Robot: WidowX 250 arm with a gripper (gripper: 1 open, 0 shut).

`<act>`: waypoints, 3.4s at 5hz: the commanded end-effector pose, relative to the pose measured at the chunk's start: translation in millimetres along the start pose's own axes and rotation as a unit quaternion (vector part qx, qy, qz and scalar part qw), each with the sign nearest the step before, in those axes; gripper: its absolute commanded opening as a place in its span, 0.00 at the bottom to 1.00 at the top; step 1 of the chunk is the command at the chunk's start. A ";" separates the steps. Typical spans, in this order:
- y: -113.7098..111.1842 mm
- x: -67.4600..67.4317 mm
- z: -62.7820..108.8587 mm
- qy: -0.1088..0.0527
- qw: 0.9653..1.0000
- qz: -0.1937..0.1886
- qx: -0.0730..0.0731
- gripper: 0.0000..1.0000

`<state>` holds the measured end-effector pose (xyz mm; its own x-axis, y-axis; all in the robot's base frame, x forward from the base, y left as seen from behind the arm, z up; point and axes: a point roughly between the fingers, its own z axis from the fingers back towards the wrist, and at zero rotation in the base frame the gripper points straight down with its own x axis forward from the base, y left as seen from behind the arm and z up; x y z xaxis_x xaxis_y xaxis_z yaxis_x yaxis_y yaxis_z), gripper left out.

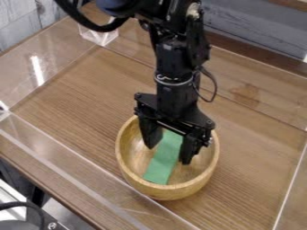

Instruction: Remove the green block from inside the brown bowl and put it on the table

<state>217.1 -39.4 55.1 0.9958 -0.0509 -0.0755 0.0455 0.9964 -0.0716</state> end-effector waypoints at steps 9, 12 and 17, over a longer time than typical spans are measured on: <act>0.5 -4.9 -12.8 -0.003 1.000 -0.005 -0.009 0.00; 0.9 -10.1 -1.6 0.010 1.000 -0.002 -0.013 0.00; 3.5 -13.2 28.0 0.013 0.999 0.011 -0.029 0.00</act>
<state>195.9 -34.6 71.0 0.9852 -0.0408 -0.1665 0.0206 0.9924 -0.1216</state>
